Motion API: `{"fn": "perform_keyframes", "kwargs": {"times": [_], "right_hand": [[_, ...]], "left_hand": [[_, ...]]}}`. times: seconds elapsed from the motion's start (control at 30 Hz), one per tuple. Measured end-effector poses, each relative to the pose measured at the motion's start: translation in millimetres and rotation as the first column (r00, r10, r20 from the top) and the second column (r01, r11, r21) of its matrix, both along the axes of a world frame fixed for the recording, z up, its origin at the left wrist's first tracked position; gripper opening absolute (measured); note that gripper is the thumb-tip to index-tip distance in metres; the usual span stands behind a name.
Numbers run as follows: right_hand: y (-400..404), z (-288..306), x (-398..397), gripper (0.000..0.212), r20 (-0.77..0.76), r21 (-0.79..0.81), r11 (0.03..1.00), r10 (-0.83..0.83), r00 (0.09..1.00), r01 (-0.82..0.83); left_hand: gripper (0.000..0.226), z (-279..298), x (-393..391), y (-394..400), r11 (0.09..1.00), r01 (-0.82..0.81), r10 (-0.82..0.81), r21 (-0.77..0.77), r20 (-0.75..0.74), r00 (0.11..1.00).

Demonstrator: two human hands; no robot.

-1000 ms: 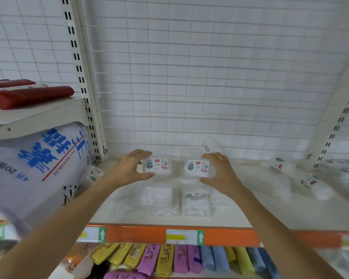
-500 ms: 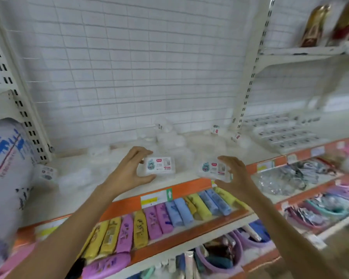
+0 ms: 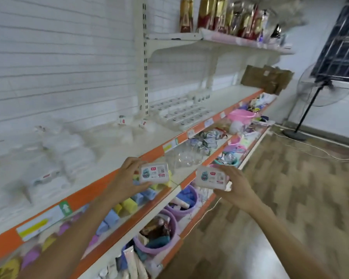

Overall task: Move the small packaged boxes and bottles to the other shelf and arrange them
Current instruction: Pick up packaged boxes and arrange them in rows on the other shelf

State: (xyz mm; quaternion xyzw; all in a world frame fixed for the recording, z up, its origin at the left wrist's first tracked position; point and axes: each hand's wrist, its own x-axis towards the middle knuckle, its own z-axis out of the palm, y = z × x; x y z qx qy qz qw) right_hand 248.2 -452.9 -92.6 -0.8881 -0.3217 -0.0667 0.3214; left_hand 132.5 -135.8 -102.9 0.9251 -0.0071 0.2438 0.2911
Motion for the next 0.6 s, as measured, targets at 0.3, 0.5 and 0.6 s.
{"fn": "perform_keyframes", "kwargs": {"times": [0.3,0.5,0.6], "right_hand": [[-94,-2,105,0.070,0.016,0.063,0.994,-0.086,0.996,0.085],[-139,4,206,0.072,-0.063,0.009,0.998,-0.067,0.996,0.067],[-143,15,248,0.070,-0.092,0.038,0.999,-0.018,0.996,0.022]], "left_hand": [[0.087,9,139,-80,0.997,-0.016,0.021,-0.074,0.068,0.997],[0.065,17,221,-126,0.994,-0.081,0.087,-0.068,0.089,0.992],[0.062,25,254,-136,0.990,-0.137,0.141,-0.037,0.116,0.983]]}}
